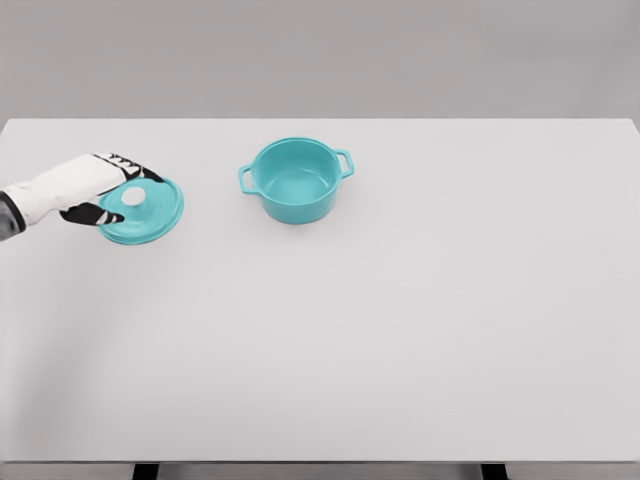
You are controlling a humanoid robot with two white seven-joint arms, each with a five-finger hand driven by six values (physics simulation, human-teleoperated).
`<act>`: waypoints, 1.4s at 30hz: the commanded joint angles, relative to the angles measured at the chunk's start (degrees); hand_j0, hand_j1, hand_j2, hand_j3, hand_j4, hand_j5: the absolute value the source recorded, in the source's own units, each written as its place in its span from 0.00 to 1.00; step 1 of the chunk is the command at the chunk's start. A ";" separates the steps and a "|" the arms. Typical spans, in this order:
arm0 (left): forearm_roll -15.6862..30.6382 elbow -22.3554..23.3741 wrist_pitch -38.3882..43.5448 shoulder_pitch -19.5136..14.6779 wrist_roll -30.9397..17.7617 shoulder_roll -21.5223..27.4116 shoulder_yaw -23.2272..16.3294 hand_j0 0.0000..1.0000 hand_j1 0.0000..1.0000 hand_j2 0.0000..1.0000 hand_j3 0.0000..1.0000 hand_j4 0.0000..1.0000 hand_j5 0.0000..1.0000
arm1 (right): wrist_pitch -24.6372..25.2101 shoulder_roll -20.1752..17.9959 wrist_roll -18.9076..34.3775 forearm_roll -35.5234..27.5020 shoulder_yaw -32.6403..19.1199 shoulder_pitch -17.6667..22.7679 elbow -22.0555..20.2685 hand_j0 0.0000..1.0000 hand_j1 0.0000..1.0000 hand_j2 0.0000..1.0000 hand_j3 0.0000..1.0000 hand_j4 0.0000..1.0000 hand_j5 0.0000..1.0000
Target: Cover the pot with left arm
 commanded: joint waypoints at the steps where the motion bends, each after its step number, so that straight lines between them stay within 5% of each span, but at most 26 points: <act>1: 0.21 1.28 0.07 -0.09 0.03 -0.52 -0.03 0.80 0.80 0.80 0.80 0.80 0.80 | 0.00 0.00 0.01 0.00 0.00 0.00 -0.01 1.00 1.00 1.00 1.00 1.00 1.00; 42: -4.62 10.60 0.07 -3.78 0.03 -5.88 -0.03 0.71 0.71 0.71 0.71 0.71 0.71 | 0.00 0.00 0.01 0.00 0.00 0.00 -0.01 1.00 1.00 1.00 1.00 1.00 1.00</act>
